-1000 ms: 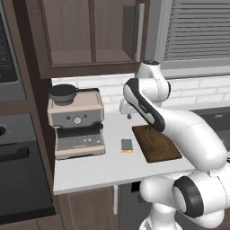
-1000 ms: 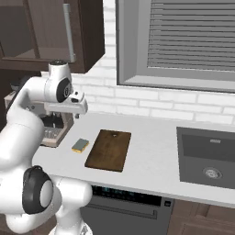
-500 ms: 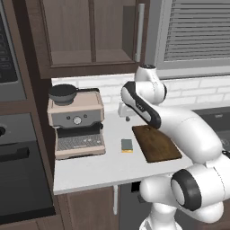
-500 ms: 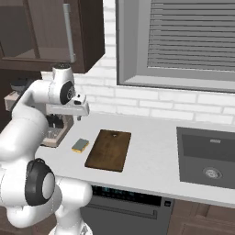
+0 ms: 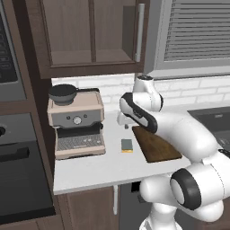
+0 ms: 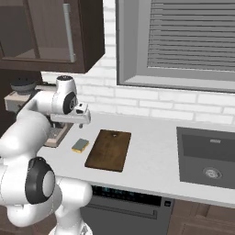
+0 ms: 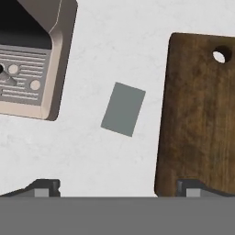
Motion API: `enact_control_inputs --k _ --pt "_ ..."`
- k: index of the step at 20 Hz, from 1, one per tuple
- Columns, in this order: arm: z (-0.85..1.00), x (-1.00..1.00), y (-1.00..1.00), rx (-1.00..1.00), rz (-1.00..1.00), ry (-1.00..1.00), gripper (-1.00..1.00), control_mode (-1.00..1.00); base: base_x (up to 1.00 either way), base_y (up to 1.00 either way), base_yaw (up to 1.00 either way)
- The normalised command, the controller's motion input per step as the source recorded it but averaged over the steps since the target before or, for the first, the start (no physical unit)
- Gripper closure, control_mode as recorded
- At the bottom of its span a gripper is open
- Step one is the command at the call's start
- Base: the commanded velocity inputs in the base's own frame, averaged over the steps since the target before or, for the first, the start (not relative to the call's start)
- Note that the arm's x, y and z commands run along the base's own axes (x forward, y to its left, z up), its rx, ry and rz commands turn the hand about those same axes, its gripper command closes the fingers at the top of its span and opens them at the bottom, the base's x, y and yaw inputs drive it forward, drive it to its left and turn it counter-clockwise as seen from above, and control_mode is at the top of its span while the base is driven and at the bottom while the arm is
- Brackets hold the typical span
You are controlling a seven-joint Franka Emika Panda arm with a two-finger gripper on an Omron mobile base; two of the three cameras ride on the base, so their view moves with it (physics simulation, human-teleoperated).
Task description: Pick up the sponge from the counter and clean the cutting board by briefly scrubbing or pressing down on the cutting board. Once finished, release the sponge.
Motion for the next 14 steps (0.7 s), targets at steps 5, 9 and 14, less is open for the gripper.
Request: enact_control_inputs --k 5,9,14 --pt "-0.28 0.23 0.0 0.0 0.0 0.06 -1.0 -1.0 0.0 0.0 0.0" --pt "-0.3 0.31 0.01 0.0 0.0 0.06 -1.0 -1.0 0.0 0.0 0.0" --pt "-0.38 0.29 0.02 0.0 0.0 0.06 -1.0 -1.0 0.0 0.0 0.0"
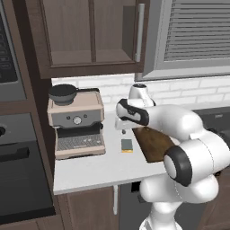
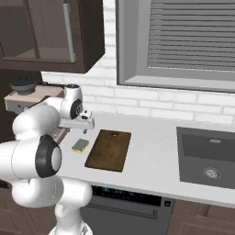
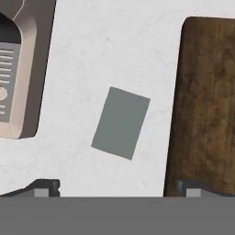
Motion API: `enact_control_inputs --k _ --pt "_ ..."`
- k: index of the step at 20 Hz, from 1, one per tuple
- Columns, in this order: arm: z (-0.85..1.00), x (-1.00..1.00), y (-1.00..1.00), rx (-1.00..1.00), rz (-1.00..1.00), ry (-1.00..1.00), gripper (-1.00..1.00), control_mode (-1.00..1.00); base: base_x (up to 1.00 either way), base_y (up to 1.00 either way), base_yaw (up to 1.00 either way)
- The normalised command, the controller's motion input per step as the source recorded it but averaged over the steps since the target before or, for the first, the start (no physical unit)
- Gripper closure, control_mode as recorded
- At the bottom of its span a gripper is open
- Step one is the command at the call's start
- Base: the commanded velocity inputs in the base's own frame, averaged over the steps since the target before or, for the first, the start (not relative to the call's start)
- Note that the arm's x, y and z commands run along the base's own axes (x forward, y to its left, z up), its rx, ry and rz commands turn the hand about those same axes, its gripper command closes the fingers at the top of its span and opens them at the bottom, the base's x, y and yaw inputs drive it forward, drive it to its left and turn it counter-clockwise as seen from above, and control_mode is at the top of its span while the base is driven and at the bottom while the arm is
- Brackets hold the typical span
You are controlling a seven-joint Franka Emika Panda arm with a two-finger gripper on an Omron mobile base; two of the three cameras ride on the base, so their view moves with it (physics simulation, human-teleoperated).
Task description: Pick up the sponge from the counter and clean the cutting board by briefly scrubbing or pressing down on the cutting board. Once finished, release the sponge.
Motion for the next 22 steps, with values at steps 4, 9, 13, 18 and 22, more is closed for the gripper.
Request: enact_control_inputs --k 4,9,13,18,22 --pt "-0.34 0.19 0.0 0.0 0.0 0.05 -1.0 -1.0 0.0 0.0 0.0" --pt "-0.21 0.03 0.01 0.0 0.0 0.09 -1.0 -1.0 0.0 0.0 0.0" --pt "-0.23 0.0 0.12 0.0 -0.02 0.06 -1.0 -1.0 0.0 0.0 0.0" --pt "-0.24 0.0 0.13 0.0 -0.04 0.02 -1.0 -1.0 0.0 0.0 0.0" --pt "-0.15 0.0 0.06 0.0 -0.09 0.0 -1.0 -1.0 0.0 0.0 0.0"
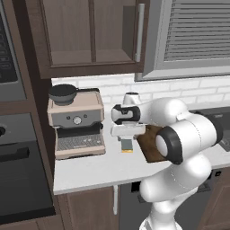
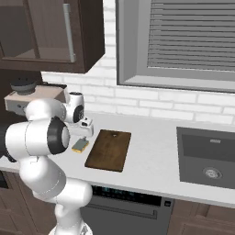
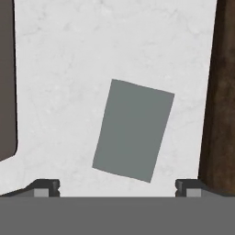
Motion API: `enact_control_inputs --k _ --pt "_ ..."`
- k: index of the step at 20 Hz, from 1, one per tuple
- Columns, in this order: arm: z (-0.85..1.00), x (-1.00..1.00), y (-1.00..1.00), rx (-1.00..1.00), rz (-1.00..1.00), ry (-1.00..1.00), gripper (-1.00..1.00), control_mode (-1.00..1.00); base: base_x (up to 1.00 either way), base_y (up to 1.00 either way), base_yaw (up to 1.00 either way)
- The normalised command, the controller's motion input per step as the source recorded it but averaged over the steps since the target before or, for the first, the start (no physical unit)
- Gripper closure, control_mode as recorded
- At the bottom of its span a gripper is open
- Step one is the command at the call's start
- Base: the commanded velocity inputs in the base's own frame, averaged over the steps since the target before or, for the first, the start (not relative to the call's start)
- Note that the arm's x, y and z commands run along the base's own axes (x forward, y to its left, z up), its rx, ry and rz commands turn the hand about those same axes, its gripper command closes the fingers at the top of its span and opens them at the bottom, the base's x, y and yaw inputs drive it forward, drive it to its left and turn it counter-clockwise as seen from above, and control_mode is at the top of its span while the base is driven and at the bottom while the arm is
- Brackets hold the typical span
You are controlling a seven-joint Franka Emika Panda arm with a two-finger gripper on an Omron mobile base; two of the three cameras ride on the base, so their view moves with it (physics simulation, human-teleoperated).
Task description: Pick up the sponge from the counter and clean the cutting board by briefly scrubbing or pressing down on the cutting board. Once finished, release the sponge.
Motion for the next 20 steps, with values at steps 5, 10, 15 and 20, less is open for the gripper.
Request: enact_control_inputs --k 5,10,15,20 --pt "-0.12 0.0 0.0 0.0 -0.09 0.0 -1.0 -1.0 0.0 0.0 0.0" --pt "-0.14 0.02 0.0 0.0 -0.1 0.0 -1.0 -1.0 0.0 0.0 0.0" --pt "-0.2 0.01 0.0 0.0 -0.1 0.0 -1.0 -1.0 0.0 0.0 0.0" --pt "-0.23 0.0 0.0 0.0 -0.1 0.0 -1.0 -1.0 0.0 0.0 0.0"
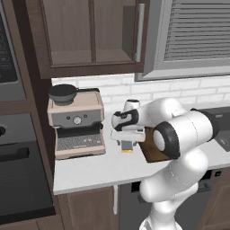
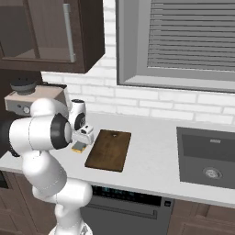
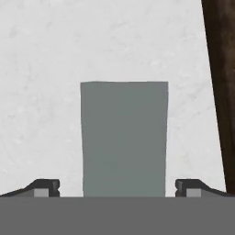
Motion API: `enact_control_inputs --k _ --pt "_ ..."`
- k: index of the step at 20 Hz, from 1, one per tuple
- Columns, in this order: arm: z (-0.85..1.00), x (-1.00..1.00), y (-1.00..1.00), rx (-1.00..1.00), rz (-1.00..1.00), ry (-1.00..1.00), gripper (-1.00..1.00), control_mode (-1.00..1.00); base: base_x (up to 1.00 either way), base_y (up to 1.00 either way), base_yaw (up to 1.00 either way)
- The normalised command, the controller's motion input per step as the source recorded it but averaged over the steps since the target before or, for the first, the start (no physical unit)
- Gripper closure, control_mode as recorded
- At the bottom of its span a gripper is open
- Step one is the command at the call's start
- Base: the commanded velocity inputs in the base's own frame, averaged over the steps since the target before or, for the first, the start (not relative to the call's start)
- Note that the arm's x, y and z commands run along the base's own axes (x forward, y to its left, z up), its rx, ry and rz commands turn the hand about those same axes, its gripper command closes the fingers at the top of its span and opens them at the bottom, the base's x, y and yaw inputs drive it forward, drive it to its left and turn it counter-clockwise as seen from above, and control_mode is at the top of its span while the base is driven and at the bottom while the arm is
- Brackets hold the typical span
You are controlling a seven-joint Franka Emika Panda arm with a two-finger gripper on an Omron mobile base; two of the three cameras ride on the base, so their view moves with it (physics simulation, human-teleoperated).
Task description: Pick up the sponge from the counter and clean the cutting board by briefly scrubbing or pressing down on the cutting board. Once finished, release the sponge.
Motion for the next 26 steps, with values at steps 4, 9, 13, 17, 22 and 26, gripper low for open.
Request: enact_control_inputs --k 4,9,13,17,22,26 --pt "-0.21 0.0 0.0 0.0 -0.08 0.0 -1.0 -1.0 0.0 0.0 0.0" --pt "-0.16 0.0 0.0 0.0 -0.07 0.0 -1.0 -1.0 0.0 0.0 0.0" --pt "-0.12 0.0 0.0 0.0 -0.06 0.0 -1.0 -1.0 0.0 0.0 0.0" --pt "-0.04 0.0 0.0 0.0 -0.06 0.0 -1.0 -1.0 0.0 0.0 0.0" --pt "0.0 0.0 0.0 0.0 -0.04 0.0 -1.0 -1.0 0.0 0.0 0.0" --pt "0.0 0.0 0.0 0.0 -0.02 0.0 1.0 -1.0 0.0 0.0 0.0"
